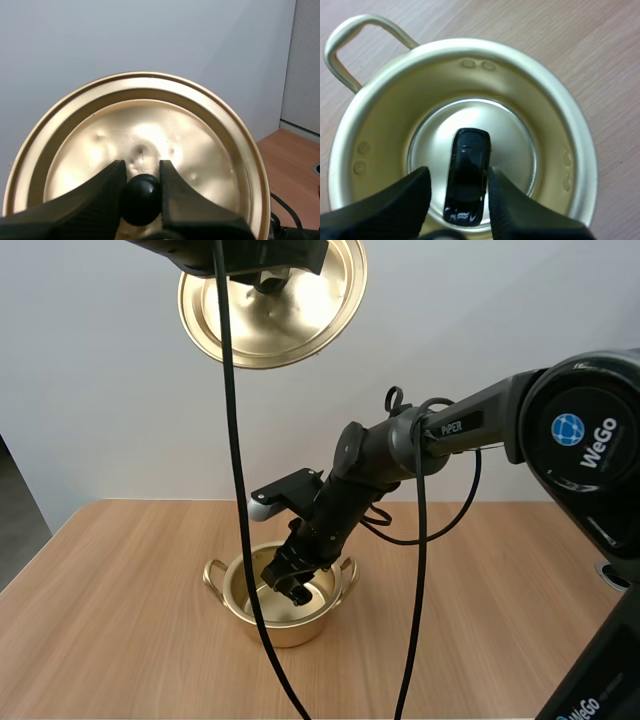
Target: Open the pot, put the car inside, and close it
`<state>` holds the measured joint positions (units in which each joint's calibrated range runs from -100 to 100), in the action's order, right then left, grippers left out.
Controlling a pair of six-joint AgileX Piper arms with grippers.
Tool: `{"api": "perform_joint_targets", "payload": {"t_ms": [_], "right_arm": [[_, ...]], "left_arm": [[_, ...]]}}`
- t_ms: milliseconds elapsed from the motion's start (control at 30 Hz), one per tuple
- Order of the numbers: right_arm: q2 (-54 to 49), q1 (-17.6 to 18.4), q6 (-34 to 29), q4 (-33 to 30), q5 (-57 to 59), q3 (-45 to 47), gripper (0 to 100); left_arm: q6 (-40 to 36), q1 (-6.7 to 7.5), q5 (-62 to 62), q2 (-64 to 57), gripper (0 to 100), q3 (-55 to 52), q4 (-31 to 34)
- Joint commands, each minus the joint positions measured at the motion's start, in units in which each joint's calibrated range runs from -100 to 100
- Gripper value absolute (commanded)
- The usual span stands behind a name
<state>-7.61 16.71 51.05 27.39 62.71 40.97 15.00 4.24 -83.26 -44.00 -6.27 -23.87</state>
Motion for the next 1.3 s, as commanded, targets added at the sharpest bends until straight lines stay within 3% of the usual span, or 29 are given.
{"api": "perform_joint_targets", "payload": {"t_ms": [0,133,267,533,667,1000,1267], "right_arm": [[0.0,-0.1,0.0,-0.1,0.0,0.1,62],[-2.6,-2.6,-0.2,0.2,0.2,0.1,32],[-6.9,-7.9,-1.5,0.2,-1.4,0.1,0],[-15.0,-21.7,-3.0,0.2,-6.4,0.1,0],[-16.7,-25.7,-2.9,0.2,-8.3,0.1,0],[-17.1,-26.4,-0.8,4.8,-8.6,0.1,0],[-17.1,-26.4,1.4,6.0,-8.6,0.1,0]], "left_arm": [[0.0,-0.04,-0.5,0.1,0,0.1,0.0],[0.0,-0.04,-2.1,0.2,0,0.1,0.1],[0.0,-0.04,-3.6,0.2,0,0.1,0.2],[0.5,-0.04,-10.4,3.9,0,-5.7,1.9],[2.1,-0.04,-8.1,6.6,0,-13.8,1.6],[6.3,0.22,5.3,13.6,0,-34.1,1.2],[8.8,0.22,10.6,20.8,0,-40.0,-0.7]]}}
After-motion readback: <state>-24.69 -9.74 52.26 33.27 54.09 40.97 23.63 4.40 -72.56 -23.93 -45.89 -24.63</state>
